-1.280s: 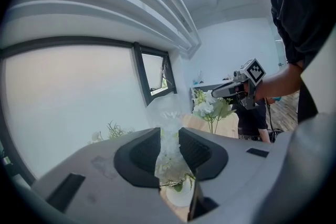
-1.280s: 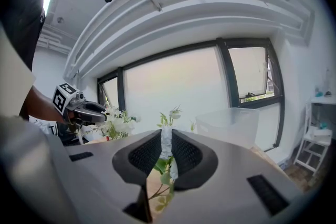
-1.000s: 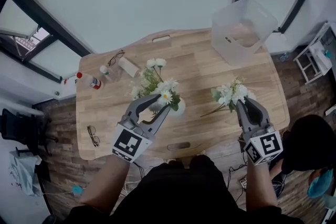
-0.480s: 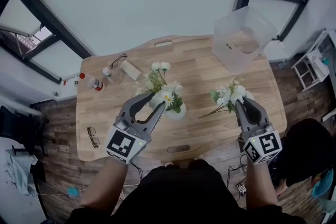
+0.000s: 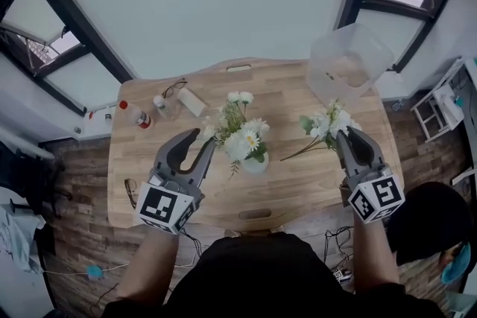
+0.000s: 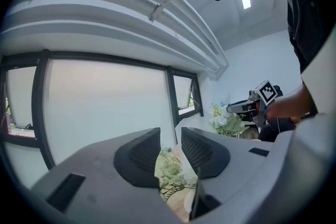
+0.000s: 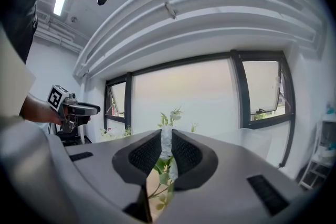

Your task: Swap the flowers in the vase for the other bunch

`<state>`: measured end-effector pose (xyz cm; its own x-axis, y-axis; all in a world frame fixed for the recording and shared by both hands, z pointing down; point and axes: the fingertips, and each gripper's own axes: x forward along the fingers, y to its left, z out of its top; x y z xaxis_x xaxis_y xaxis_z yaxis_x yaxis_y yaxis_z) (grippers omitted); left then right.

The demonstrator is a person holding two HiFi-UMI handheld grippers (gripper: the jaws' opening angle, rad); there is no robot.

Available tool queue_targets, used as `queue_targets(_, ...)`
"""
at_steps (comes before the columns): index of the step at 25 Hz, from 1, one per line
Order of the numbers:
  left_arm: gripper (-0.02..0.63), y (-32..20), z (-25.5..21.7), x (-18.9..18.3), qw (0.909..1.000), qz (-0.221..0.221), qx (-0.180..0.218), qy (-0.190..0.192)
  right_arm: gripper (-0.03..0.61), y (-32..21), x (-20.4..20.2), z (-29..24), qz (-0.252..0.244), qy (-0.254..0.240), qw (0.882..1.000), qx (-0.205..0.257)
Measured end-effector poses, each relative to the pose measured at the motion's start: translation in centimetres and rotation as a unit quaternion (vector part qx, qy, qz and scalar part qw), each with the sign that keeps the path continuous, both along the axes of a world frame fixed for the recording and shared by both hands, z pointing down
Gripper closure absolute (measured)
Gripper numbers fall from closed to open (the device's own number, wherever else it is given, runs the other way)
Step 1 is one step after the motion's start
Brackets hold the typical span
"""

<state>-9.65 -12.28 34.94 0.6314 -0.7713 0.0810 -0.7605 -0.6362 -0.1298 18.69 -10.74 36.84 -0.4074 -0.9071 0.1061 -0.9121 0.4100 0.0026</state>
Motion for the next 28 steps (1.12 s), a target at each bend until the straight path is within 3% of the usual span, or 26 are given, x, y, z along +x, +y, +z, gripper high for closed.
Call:
queue_targets(8, 0.5, -0.1, 1.7, -6.5, 0.9963, -0.08, -0.021, 0.023, 0.502, -1.9, -2.6, -1.1, -0.011, 0.031, 0.999, 0.009)
queue_targets(12, 0.537, 0.2, 2.3, -8.8, 0.9927, -0.109, -0.031, 0.041, 0.508, -2.1, -2.6, -0.9, 0.0, 0.035, 0.999, 0.007)
queue_targets(13, 0.591, 0.4, 2.3, -9.2, 0.9923, -0.11, -0.032, 0.045, 0.511, -2.0, -2.6, -0.7, 0.003, 0.035, 0.999, 0.005)
queue_targets(15, 0.604, 0.8, 2.6, -9.5, 0.9922, -0.108, -0.035, 0.051, 0.514, -1.9, -2.4, -0.3, 0.009, 0.032, 0.999, 0.001)
queue_targets(28, 0.607, 1.2, 2.9, -10.5, 0.9918, -0.109, -0.042, 0.052, 0.515, -2.0, -3.2, -0.2, 0.005, 0.027, 1.0, -0.002)
